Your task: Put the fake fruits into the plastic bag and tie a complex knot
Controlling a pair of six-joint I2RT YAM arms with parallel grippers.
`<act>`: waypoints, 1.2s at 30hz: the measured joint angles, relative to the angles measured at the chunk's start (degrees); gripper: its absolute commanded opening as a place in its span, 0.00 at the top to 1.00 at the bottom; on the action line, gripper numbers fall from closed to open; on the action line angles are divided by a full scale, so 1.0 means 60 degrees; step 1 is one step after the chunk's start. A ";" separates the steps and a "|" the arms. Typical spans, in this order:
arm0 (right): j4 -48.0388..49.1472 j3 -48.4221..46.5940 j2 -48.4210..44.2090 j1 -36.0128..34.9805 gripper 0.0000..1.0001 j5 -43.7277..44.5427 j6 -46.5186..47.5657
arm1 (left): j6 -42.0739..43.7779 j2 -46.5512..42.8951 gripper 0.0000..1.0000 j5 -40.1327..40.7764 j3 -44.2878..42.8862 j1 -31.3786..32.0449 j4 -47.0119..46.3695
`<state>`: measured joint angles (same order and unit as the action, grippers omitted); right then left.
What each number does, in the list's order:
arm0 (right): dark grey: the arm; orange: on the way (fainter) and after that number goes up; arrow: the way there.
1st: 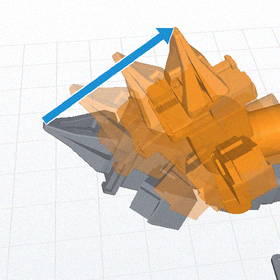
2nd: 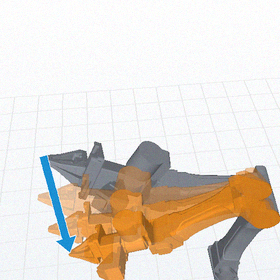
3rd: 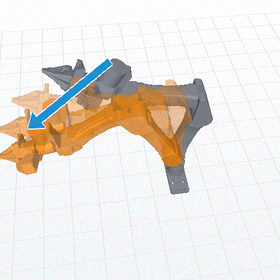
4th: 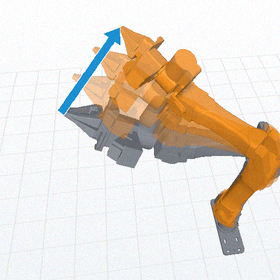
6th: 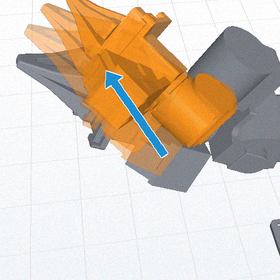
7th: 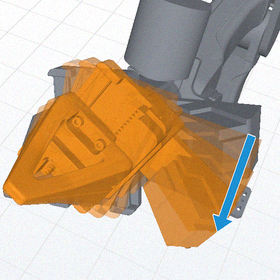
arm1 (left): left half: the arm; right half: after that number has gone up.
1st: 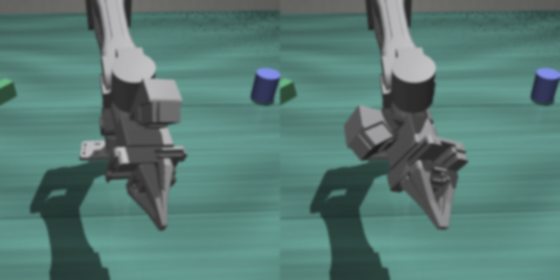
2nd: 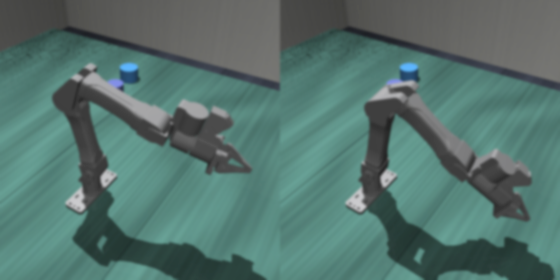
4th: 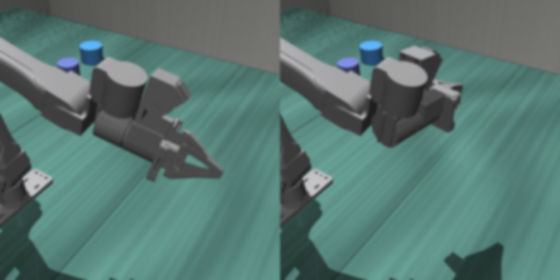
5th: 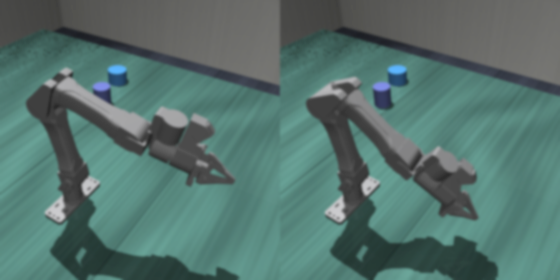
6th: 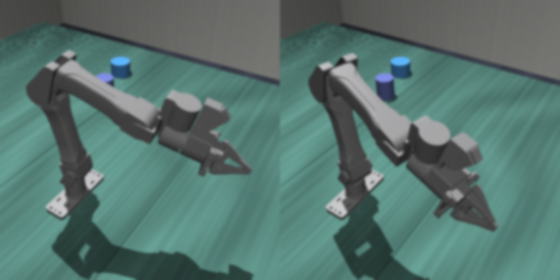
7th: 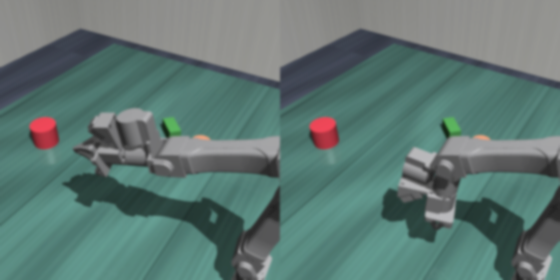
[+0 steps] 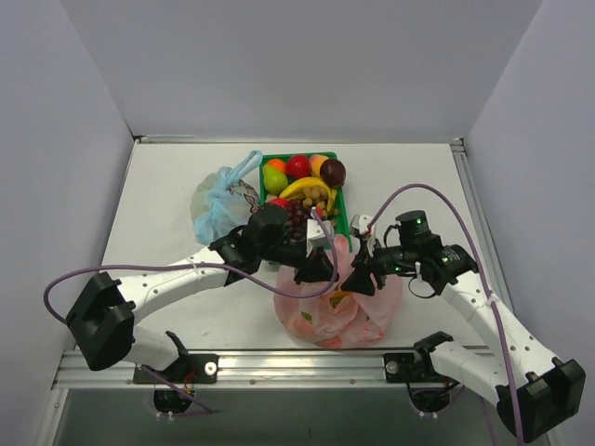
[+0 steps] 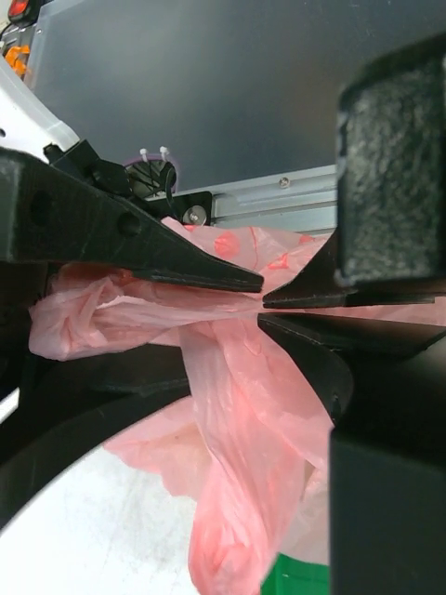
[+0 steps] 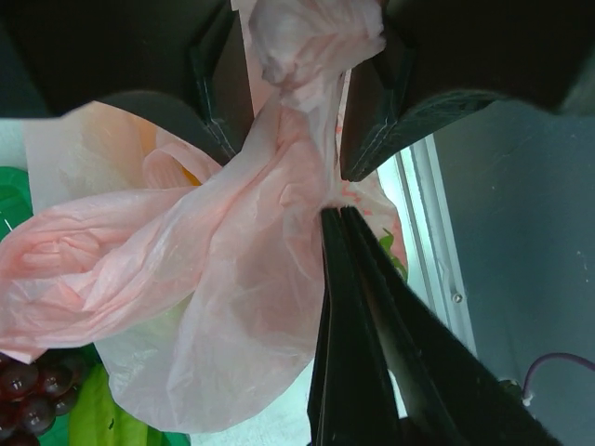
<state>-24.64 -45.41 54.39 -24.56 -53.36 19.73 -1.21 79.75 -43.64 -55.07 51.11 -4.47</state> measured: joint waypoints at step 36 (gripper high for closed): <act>-0.0681 -0.0503 -0.0142 -0.1053 1.00 0.0911 0.2732 | -0.2095 0.2047 0.28 -0.1552 -0.3042 -0.1796 0.0699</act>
<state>-28.73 -48.42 53.54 -30.87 -47.90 36.12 -13.78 92.03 -52.95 -73.32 40.34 -0.27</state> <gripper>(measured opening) 0.045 0.742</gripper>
